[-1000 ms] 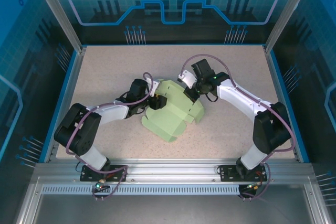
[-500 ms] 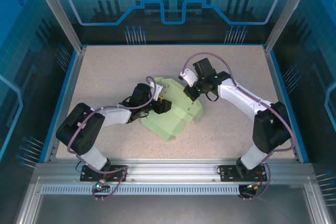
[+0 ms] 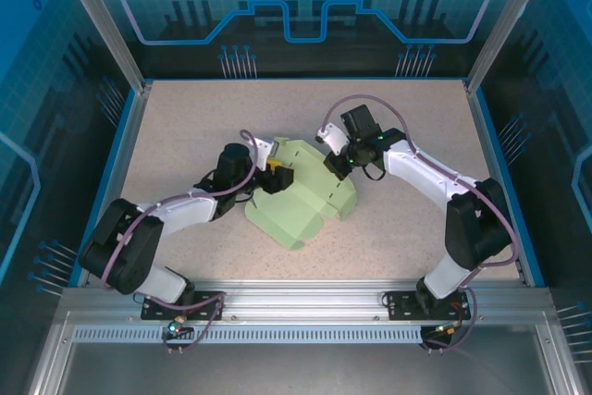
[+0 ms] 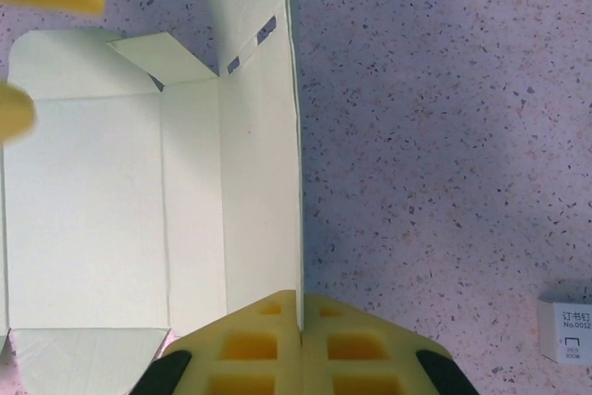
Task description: Fold the paper box
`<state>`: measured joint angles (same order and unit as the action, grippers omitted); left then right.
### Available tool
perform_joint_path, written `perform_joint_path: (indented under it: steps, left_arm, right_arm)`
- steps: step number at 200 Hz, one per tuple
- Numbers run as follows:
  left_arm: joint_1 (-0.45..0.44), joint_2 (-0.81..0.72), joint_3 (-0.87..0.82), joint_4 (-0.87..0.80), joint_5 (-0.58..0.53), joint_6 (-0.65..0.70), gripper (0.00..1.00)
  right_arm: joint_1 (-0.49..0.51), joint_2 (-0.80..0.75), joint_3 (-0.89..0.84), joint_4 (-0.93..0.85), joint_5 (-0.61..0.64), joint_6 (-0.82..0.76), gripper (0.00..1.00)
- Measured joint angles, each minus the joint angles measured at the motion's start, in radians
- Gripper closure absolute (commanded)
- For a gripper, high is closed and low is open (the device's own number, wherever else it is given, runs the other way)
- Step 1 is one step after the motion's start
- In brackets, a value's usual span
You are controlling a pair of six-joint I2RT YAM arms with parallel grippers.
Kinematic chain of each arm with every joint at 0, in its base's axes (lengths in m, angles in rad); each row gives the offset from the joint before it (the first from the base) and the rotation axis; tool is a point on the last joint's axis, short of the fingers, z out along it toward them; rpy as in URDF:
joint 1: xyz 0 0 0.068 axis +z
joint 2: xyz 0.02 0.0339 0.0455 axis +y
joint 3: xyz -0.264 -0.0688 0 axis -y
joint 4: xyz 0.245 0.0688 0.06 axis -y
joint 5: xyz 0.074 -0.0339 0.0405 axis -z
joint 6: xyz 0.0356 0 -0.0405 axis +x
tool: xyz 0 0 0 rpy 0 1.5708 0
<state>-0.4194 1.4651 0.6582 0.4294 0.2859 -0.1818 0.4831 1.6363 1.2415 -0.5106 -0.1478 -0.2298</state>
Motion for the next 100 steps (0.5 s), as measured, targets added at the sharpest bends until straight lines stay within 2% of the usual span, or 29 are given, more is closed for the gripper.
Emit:
perform_joint_path:
  steps: [41, 100]
  left_arm:
    - [0.062, -0.006, 0.066, -0.036, 0.035, 0.000, 0.38]
    - [0.065, 0.071, 0.224, -0.071, 0.127, -0.001, 0.40]
  right_arm:
    - [0.000, 0.000, -0.001, 0.005, -0.018, -0.007, 0.97]
    - [0.000, 0.000, -0.001, 0.006, -0.018, -0.007, 0.97]
